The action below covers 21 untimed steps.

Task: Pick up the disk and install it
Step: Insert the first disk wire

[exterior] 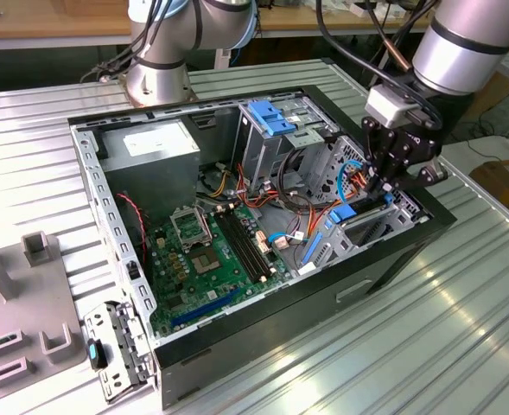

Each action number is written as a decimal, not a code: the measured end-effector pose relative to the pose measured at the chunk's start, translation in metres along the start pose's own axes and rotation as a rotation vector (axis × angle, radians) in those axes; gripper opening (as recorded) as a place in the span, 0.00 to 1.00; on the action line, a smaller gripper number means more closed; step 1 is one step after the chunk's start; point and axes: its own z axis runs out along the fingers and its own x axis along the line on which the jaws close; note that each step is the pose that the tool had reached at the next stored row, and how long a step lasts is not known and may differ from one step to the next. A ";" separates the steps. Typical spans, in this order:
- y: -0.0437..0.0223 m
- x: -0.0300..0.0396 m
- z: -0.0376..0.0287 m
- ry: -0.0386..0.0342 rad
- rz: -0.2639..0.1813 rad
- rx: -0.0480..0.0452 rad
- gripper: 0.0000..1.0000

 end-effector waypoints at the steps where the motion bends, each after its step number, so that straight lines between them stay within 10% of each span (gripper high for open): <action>1: 0.0000 0.0000 0.0005 0.0000 0.000 0.0000 0.17; 21: -0.0015 -0.0005 0.0017 -0.0075 0.006 -0.0037 0.17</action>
